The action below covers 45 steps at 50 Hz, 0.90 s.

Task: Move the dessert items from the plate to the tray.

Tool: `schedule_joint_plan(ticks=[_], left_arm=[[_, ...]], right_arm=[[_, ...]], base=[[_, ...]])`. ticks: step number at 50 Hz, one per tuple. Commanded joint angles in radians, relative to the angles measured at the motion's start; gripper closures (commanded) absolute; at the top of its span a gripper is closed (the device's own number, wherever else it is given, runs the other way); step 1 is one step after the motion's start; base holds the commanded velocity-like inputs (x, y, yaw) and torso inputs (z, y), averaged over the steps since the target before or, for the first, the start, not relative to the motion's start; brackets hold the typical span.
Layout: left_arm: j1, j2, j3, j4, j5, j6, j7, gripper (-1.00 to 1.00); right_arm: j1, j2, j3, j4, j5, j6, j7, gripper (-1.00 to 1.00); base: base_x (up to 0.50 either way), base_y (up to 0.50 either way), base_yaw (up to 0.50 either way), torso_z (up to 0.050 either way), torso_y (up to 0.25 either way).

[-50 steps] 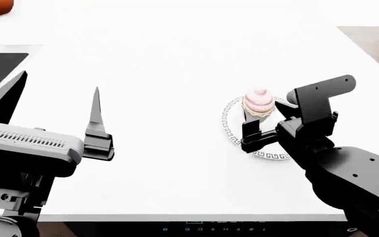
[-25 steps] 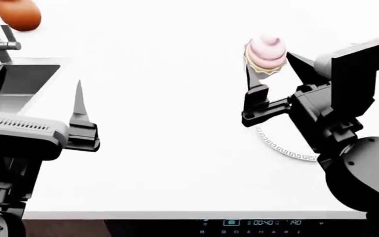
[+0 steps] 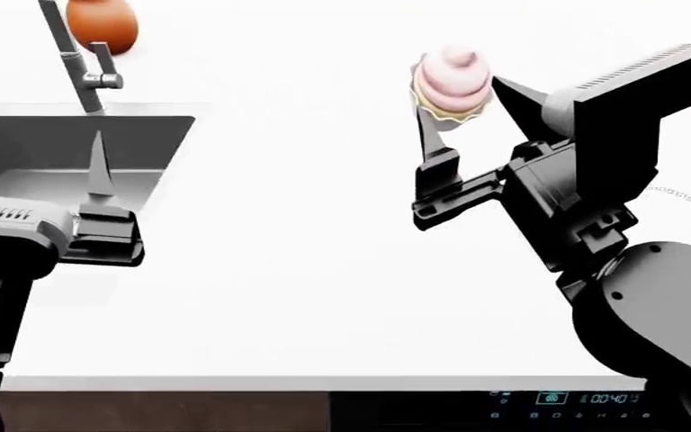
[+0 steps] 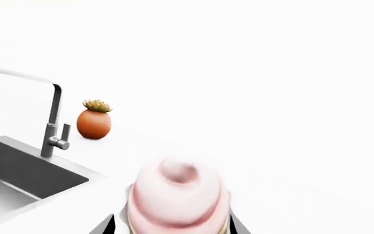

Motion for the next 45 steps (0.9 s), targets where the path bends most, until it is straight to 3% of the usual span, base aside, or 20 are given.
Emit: schedule_joint_plan(ticks=[1, 5, 29, 45], left_arm=[[0.000, -0.018, -0.021, 0.011, -0.052, -0.003, -0.024, -1.00], [0.021, -0.035, -0.010, 0.014, -0.060, 0.031, -0.032, -1.00], [0.031, -0.084, -0.006, 0.000, -0.144, 0.040, -0.122, -1.00], [0.083, -0.116, 0.022, -0.016, -0.158, 0.130, -0.164, -1.00]], right_arm=[[0.005, -0.016, -0.010, 0.010, -0.041, -0.022, -0.028, 1.00], [-0.005, -0.018, -0.010, 0.012, -0.043, -0.032, -0.030, 1.00], [-0.033, -0.030, -0.031, 0.020, -0.064, -0.071, -0.046, 1.00], [-0.053, -0.039, -0.043, 0.025, -0.072, -0.096, -0.057, 1.00]], base=[[-0.01, 0.50, 0.00, 0.000, 0.000], [-0.01, 0.50, 0.00, 0.000, 0.000], [0.00, 0.50, 0.00, 0.050, 0.059], [0.00, 0.50, 0.00, 0.000, 0.000]])
